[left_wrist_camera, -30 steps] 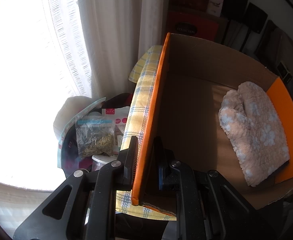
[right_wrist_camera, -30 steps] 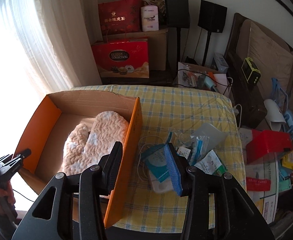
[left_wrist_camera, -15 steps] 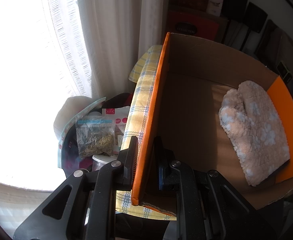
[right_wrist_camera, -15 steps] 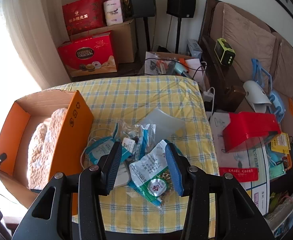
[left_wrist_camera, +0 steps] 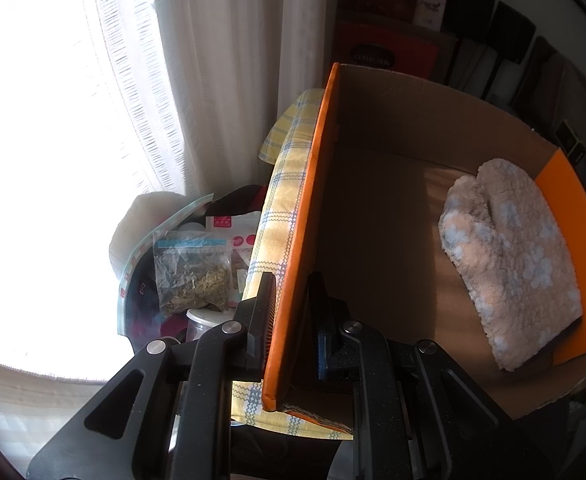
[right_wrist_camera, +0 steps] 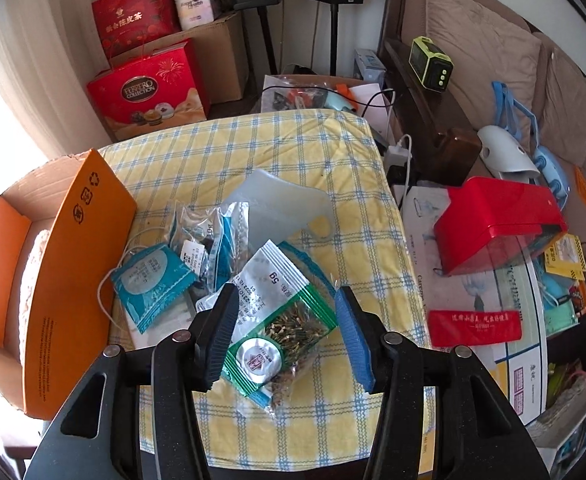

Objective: Organize objects
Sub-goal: 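Move the right gripper to the packet pile and grasp the green seed packet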

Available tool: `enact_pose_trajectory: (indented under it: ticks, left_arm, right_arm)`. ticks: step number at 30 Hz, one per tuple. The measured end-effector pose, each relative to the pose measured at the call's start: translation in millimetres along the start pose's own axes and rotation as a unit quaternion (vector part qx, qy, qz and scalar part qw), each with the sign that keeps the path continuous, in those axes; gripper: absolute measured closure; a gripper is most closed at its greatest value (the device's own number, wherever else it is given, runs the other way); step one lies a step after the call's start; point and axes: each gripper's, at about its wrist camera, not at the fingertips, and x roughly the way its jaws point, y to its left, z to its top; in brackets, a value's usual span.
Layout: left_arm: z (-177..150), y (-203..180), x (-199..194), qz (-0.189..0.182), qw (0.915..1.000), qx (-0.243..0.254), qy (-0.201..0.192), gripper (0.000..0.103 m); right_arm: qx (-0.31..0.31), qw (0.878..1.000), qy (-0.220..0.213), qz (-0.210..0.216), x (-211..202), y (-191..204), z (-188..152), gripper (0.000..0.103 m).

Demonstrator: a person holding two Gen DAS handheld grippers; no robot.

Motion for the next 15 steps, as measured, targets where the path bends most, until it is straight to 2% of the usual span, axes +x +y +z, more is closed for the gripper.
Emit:
enact_pose_trajectory:
  ticks: [2,6,15]
  left_arm:
    - [0,0,0,0.000,1.0000,0.000,0.000,0.088]
    - [-1,0,-1,-0.001,1.0000,0.000,0.000,0.088]
    - [-1,1,0,0.000,1.0000,0.001,0.000,0.088]
  right_arm:
    - [-0.005,1.000,0.002,-0.009,5,1,-3,0.038]
    - [0.003,1.000,0.013,0.003,16,2,-8,0.025]
    - [-0.021,0.999,0.027,-0.023,37,13,-14,0.024]
